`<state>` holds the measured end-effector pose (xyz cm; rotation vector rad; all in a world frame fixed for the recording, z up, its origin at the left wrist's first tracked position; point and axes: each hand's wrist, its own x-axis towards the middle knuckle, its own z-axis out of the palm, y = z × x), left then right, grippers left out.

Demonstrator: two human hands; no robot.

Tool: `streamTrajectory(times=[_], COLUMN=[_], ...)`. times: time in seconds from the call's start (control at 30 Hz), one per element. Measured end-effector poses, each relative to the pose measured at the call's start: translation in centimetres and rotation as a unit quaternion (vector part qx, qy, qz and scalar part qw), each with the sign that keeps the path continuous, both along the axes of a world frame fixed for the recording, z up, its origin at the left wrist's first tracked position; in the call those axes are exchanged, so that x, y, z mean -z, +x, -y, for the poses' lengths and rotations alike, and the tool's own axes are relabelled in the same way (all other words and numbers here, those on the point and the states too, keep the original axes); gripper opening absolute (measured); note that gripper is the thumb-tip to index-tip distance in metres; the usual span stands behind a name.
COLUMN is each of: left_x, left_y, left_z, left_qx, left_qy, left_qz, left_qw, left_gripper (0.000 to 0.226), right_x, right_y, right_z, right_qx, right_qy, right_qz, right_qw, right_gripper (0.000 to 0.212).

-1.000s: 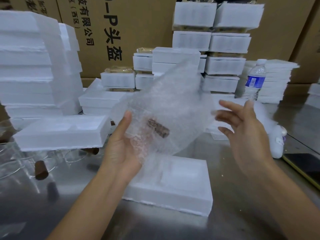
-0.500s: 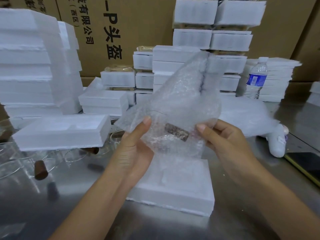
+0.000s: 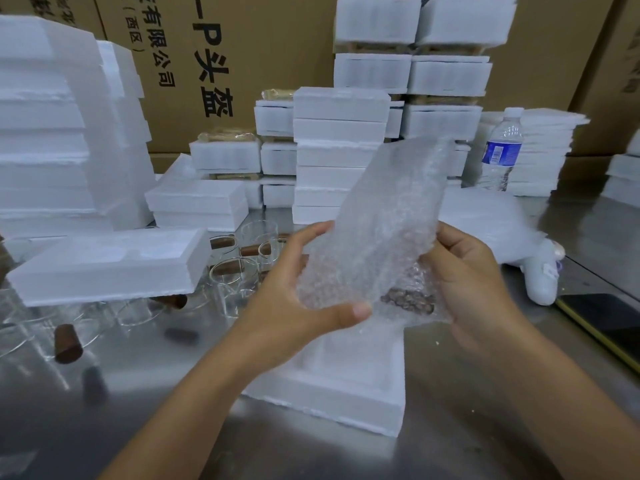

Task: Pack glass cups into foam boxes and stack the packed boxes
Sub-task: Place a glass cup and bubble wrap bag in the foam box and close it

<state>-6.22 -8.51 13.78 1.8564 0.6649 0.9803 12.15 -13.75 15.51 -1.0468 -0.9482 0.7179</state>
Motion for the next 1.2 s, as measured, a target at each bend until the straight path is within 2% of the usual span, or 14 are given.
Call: streamTrajectory(times=[0.07,0.17,0.23,0.33,0.5,0.57,0.63,0.73,0.8,0.9,1.0,1.03,1.13,1.2], left_x=[-0.1,-0.1,-0.2,-0.2,-0.1,-0.1,-0.1,0.0,0.2,0.4,0.6,0.6,0.6,0.6], left_y=[0.0,-0.1,-0.2,-0.1,0.1,0.3,0.4,0.6,0.6,0.4,0.5,0.5,0.4,0.3], left_z=[0.2,0.3,0.2,0.2,0.0,0.1,0.2,0.1,0.1,0.1,0.2,0.2,0.0,0.0], left_qx=[0.006,0.023,0.025,0.012,-0.008,-0.009,-0.004,-0.010,-0.020,-0.025,-0.052,-0.059,-0.069,-0.066], left_qy=[0.038,0.034,0.028,0.026,0.033,0.037,0.050,0.082,0.119,0.177,0.236,0.253,0.282,0.279], left_qz=[-0.044,-0.052,-0.047,-0.034,-0.019,-0.012,0.011,0.035,0.025,-0.021,-0.085,-0.093,-0.096,-0.099], left_qw=[0.998,0.998,0.998,0.999,0.999,0.999,0.999,0.996,0.992,0.984,0.967,0.961,0.952,0.953], left_gripper=[0.067,0.051,0.047,0.049,0.053,0.052,0.052,0.068,0.071,0.066,0.063,0.060,0.055,0.054], right_x=[0.1,0.2,0.1,-0.1,0.1,0.2,0.1,0.3,0.4,0.5,0.7,0.8,0.7,0.5], right_y=[0.0,0.0,0.0,-0.2,-1.1,-1.5,-1.7,-1.9,-2.1,-2.0,-1.7,-1.6,-1.6,-1.7], right_z=[0.1,0.1,0.1,0.2,0.7,1.1,1.2,1.0,0.9,0.8,0.4,0.2,0.0,0.3], right_qx=[-0.011,-0.036,-0.061,-0.081,-0.073,-0.066,-0.039,-0.010,-0.010,-0.012,-0.012,-0.003,-0.014,-0.047], right_qy=[-0.011,-0.025,-0.019,0.000,0.052,0.064,0.067,0.067,0.043,0.007,-0.034,-0.036,-0.038,-0.017], right_qz=[-0.012,-0.022,-0.031,-0.018,0.142,0.259,0.361,0.436,0.418,0.375,0.309,0.282,0.214,0.224], right_qw=[1.000,0.999,0.997,0.997,0.986,0.962,0.929,0.898,0.907,0.927,0.950,0.959,0.976,0.973], right_gripper=[0.014,0.018,0.022,0.039,0.023,0.031,0.030,0.020,0.009,0.026,0.012,0.013,0.039,0.043])
